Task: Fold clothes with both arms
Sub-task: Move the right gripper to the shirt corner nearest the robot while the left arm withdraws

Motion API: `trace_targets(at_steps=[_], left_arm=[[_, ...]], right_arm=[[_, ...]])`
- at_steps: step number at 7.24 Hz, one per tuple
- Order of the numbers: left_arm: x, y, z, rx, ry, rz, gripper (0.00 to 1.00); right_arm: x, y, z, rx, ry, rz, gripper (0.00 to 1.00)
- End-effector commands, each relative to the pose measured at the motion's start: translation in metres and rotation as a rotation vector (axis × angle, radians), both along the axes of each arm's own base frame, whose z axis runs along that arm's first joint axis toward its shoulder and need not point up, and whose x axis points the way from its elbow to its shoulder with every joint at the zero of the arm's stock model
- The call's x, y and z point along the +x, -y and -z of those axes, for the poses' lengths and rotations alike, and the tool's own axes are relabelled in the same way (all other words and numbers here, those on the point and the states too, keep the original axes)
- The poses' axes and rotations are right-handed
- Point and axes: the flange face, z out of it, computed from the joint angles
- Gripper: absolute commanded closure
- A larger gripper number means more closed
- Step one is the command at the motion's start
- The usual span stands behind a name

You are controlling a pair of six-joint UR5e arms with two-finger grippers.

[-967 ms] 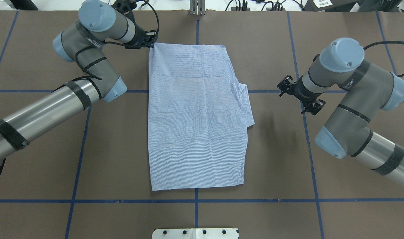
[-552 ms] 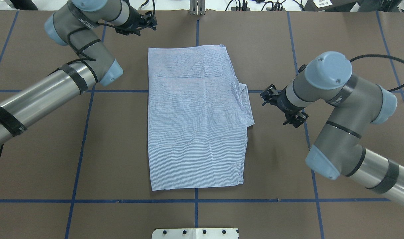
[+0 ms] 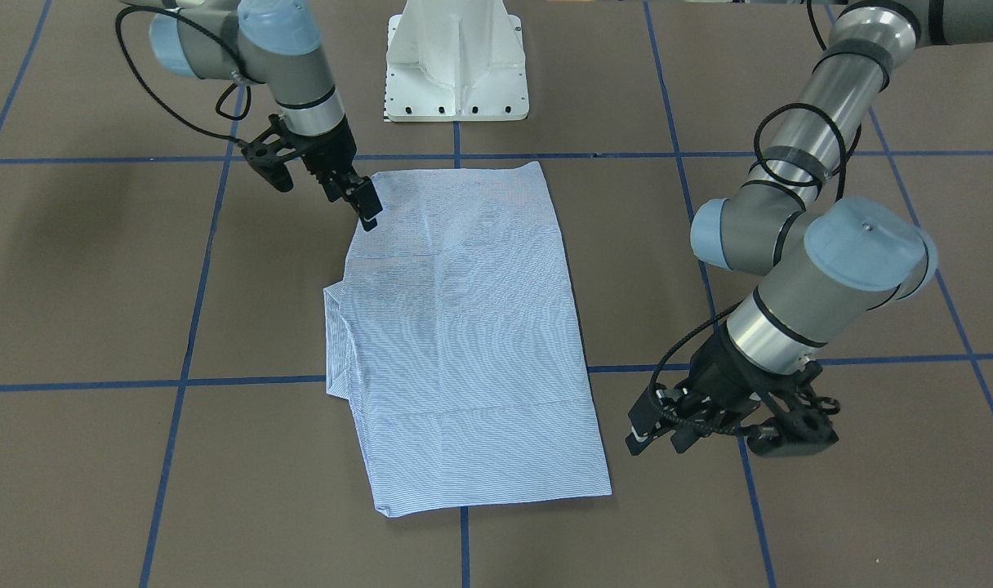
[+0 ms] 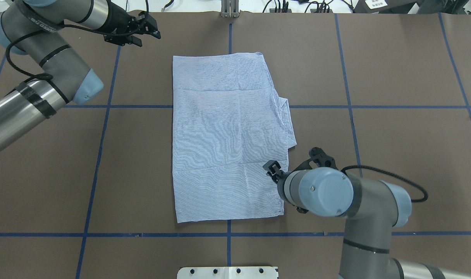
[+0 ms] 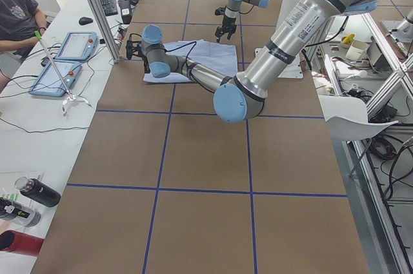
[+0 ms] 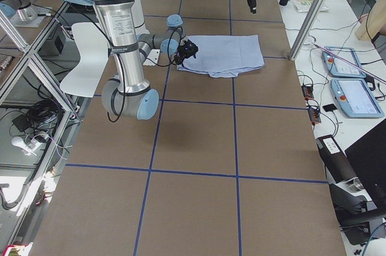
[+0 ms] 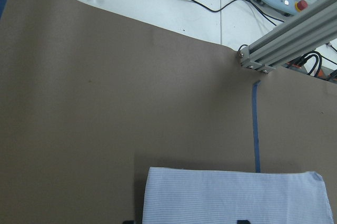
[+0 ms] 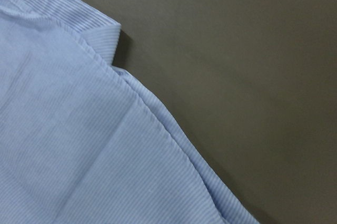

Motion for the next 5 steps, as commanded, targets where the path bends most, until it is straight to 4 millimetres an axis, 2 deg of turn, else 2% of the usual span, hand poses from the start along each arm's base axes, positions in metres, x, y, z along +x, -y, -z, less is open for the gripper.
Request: trace_targets(at_steps=[1,4,5], left_arm=[[-0.0058,-0.0129,-0.0067,-0.006,-0.007,-0.005,0.28],[-0.0032,-0.0149,-0.0019,-0.038,-0.028,0.006,0.28],[-0.0033,-0.0148,-0.0019,-0.039,-0.028,0.008,0.28]], right_arm=[[-0.0179,-0.0354,-0.0085,-0.023,-0.009,-0.042,0.00],[-0.0220,-0.0369,-0.0148,-0.028,-0.027,-0.037,0.02],[-0.0223,-0.0369,-0.0160,-0.031,-0.048,-0.037,0.08]])
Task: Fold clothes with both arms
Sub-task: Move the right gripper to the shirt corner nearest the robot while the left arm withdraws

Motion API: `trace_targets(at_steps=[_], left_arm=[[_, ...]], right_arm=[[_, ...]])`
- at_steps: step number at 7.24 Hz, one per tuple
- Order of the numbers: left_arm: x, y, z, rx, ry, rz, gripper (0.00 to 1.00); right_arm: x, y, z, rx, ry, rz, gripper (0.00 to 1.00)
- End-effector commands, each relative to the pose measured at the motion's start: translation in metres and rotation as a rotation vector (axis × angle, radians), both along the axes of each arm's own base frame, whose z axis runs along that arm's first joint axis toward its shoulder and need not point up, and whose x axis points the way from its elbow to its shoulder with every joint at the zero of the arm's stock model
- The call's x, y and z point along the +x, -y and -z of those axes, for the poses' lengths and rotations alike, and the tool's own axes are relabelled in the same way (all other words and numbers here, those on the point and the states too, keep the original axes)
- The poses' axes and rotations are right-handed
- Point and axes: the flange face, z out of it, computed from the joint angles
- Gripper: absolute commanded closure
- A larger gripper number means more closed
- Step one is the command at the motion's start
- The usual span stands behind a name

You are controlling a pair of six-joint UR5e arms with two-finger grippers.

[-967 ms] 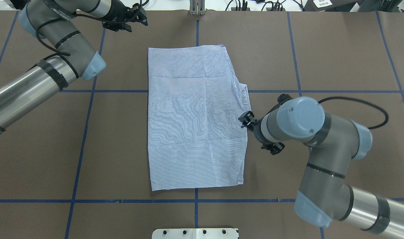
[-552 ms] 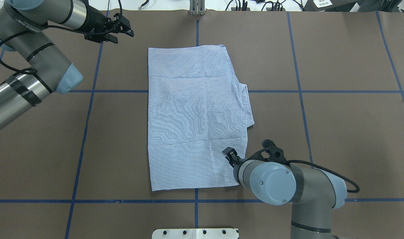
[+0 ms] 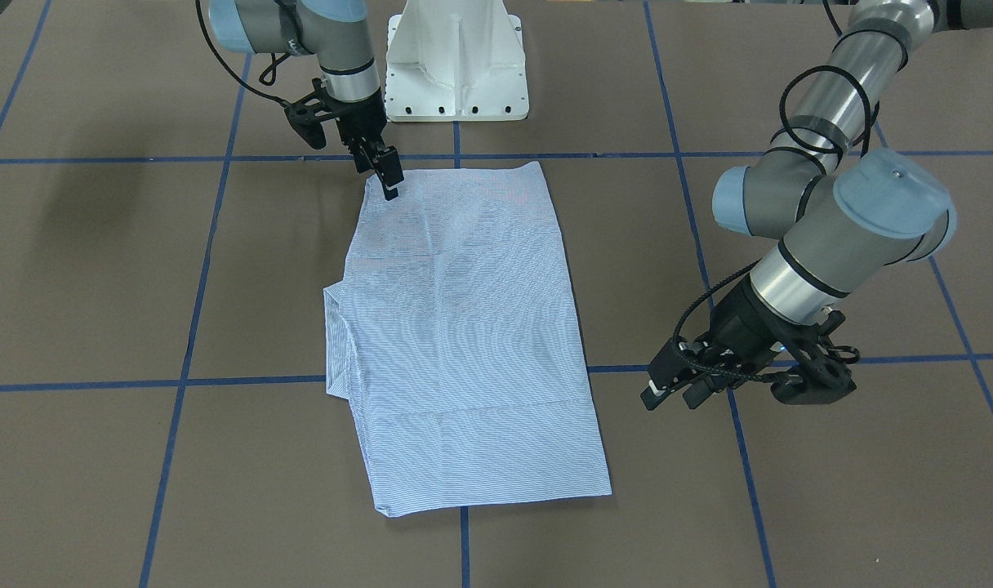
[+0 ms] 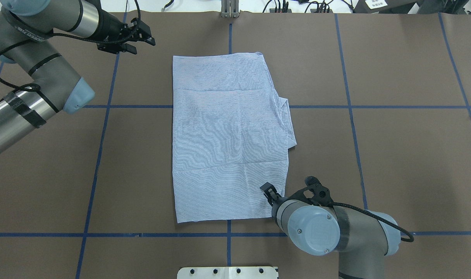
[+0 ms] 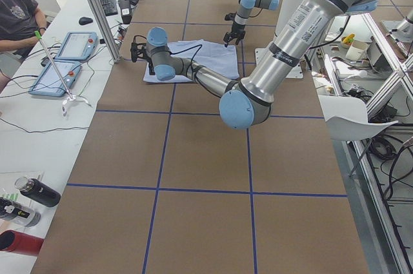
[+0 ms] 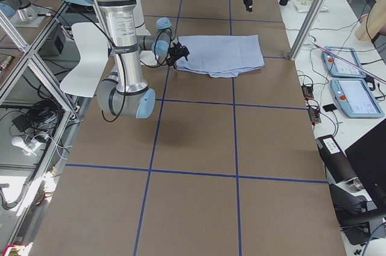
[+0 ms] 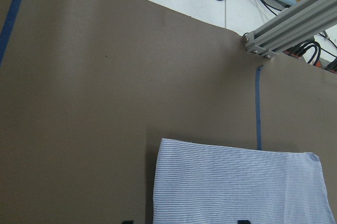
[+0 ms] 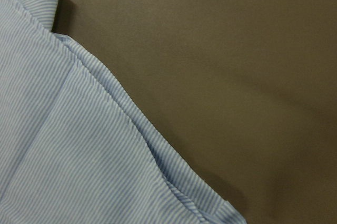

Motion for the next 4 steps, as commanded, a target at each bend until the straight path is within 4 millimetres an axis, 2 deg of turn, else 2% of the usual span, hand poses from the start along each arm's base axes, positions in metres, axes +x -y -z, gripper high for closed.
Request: trace_targets(at_steps=[1,2,4], left_arm=[[0.0004,-0.0004,0.0010,-0.007,-0.004,0.003,0.28],[0.0004,-0.0004,0.0010,-0.008,-0.005,0.004,0.27],[0.0005,-0.0005,0.0010,-0.019,-0.009,0.006,0.27]], right_arm=[[-0.0008,-0.0005,0.0003,-0.009,-0.043,0.002,0.45],[-0.0001,-0.0009,0.0010,-0.011,-0.044,0.004,0.99],[-0.0001,-0.0011,0.0010,-0.012,-0.044,0.005,1.00]])
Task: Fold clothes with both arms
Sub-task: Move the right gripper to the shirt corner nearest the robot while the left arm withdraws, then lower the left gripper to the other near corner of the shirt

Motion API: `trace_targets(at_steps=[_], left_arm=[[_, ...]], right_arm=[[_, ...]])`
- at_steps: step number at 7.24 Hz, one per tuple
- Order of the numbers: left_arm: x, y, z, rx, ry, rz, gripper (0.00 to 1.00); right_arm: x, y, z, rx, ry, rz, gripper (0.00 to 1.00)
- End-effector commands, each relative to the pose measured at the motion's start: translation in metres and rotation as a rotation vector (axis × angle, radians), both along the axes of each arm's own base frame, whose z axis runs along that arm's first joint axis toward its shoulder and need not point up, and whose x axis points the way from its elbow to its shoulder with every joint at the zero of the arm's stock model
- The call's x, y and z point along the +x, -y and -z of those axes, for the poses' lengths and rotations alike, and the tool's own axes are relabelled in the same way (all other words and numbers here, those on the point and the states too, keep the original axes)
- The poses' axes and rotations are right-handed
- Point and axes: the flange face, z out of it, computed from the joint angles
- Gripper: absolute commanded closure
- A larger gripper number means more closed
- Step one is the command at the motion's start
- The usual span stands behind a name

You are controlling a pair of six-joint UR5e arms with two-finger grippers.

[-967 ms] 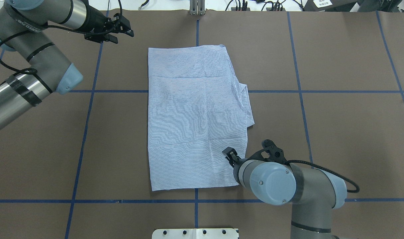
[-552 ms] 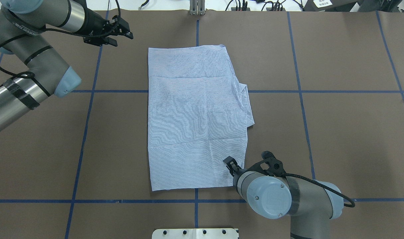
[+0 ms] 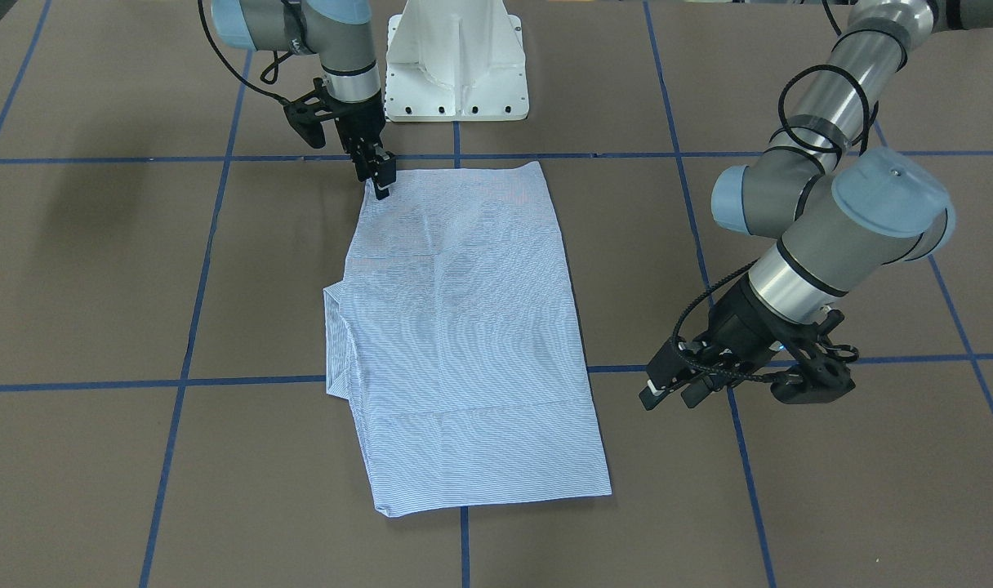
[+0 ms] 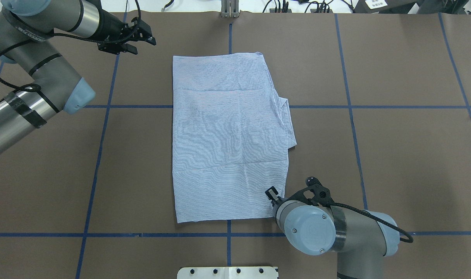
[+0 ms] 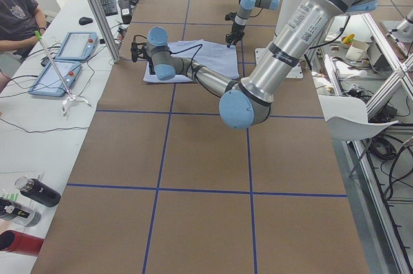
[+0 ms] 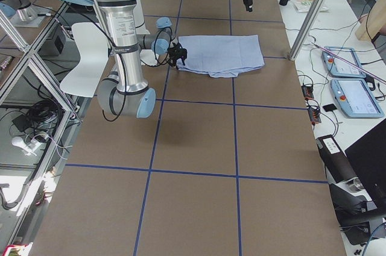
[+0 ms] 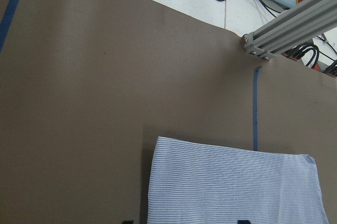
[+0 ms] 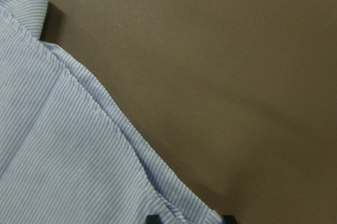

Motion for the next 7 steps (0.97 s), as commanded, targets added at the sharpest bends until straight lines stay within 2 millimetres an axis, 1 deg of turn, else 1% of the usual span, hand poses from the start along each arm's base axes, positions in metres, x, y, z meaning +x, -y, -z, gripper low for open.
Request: trace_targets(at_steps=[1,2,3,4,5,6,7], left_arm=[[0.000,-0.001,0.002,-0.004,-0.005,0.001,0.27],[-0.001,-0.005,0.009,-0.023,-0.027,0.009,0.27],[0.007,-0.025,0.031,-0.061,-0.087,0.021,0.27],[0.036,-0.094,0.008,-0.107,-0.106,-0.001,0.28],[0.065,-0.147,0.021,-0.115,-0.138,0.017,0.29],[0.081,-0.190,0.017,-0.184,-0.167,-0.008,0.29],[0.088,-0.238,0.015,-0.224,-0.169,-0.033,0.29]], right_arm=[[0.002,0.000,0.005,0.000,0.009,0.000,1.00],[0.009,0.002,0.013,0.002,0.024,-0.004,1.00],[0.015,0.000,0.015,-0.003,-0.003,-0.002,1.00],[0.022,-0.002,0.022,-0.004,-0.005,-0.002,1.00],[0.022,-0.005,0.021,-0.004,-0.009,0.004,1.00],[0.020,-0.011,0.021,-0.005,-0.009,0.014,1.00],[0.021,-0.017,0.026,-0.014,0.004,0.023,1.00]])
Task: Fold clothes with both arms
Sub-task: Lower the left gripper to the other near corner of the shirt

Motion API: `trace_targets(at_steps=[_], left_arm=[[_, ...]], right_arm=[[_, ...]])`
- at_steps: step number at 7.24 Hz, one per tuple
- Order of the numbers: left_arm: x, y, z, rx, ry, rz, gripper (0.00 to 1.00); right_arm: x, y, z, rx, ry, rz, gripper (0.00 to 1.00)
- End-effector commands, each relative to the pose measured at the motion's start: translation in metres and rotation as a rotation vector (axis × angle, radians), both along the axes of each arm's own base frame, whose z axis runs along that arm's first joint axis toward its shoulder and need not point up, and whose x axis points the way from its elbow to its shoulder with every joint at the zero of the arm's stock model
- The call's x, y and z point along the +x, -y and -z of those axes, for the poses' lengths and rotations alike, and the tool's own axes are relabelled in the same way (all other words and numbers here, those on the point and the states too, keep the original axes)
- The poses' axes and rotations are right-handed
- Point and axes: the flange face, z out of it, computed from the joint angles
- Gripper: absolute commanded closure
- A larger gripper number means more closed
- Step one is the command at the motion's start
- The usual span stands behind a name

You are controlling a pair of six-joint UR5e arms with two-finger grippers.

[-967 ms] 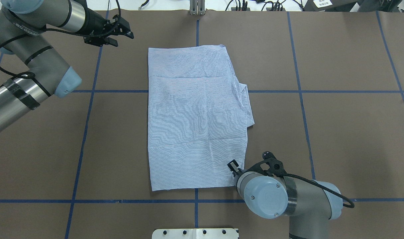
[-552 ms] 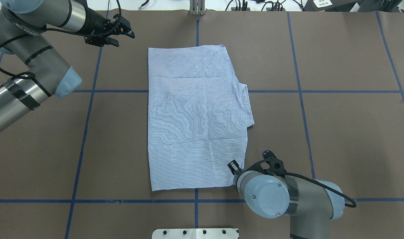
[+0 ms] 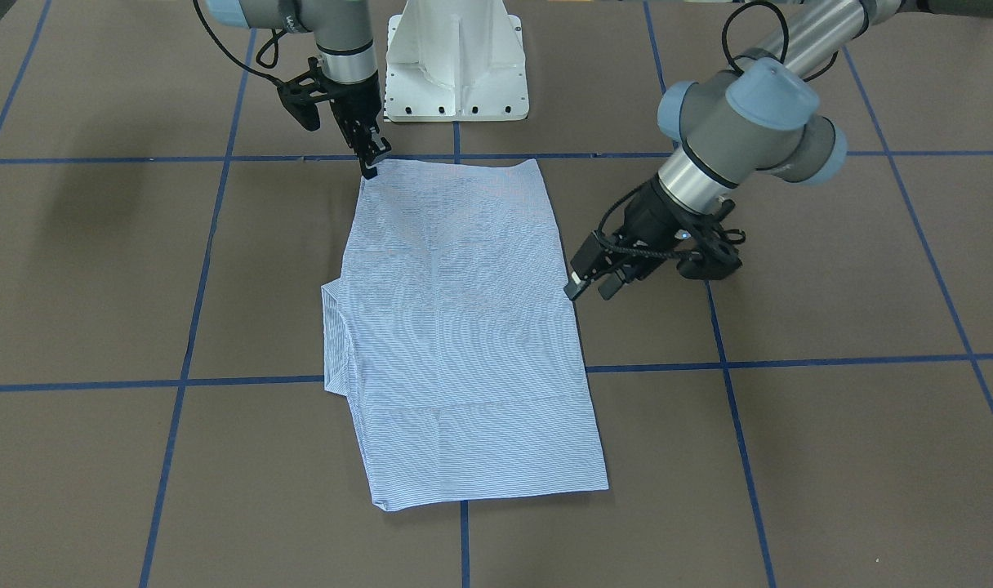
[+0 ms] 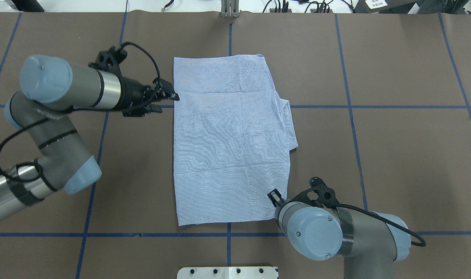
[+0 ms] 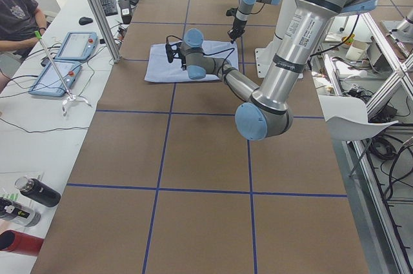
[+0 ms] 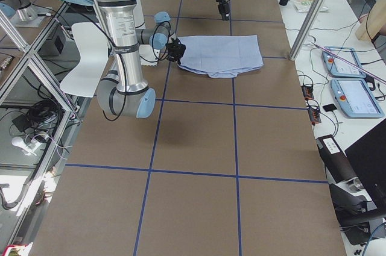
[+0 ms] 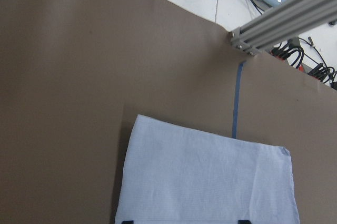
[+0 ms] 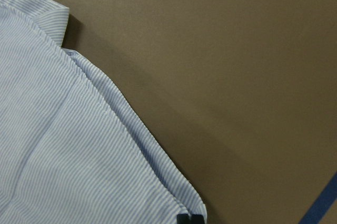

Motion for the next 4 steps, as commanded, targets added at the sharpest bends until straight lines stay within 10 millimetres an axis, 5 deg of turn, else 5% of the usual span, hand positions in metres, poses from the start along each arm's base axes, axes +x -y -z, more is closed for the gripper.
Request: trace_targets(at_steps=[1,2,4], left_arm=[[0.042,-0.115,0.003,-0.122,-0.016,-0.047,0.30],[0.070,-0.168,-0.017,-0.148,0.020,-0.035,0.32],[0.089,-0.214,-0.038,-0.200,0.059,-0.075,0.33]], right_arm=[[0.001,-0.012,0.004,-0.014,0.011,0.022,1.00],[0.001,-0.012,0.003,-0.014,0.011,0.022,1.00],[0.003,-0.012,0.005,-0.013,0.015,0.022,1.00]])
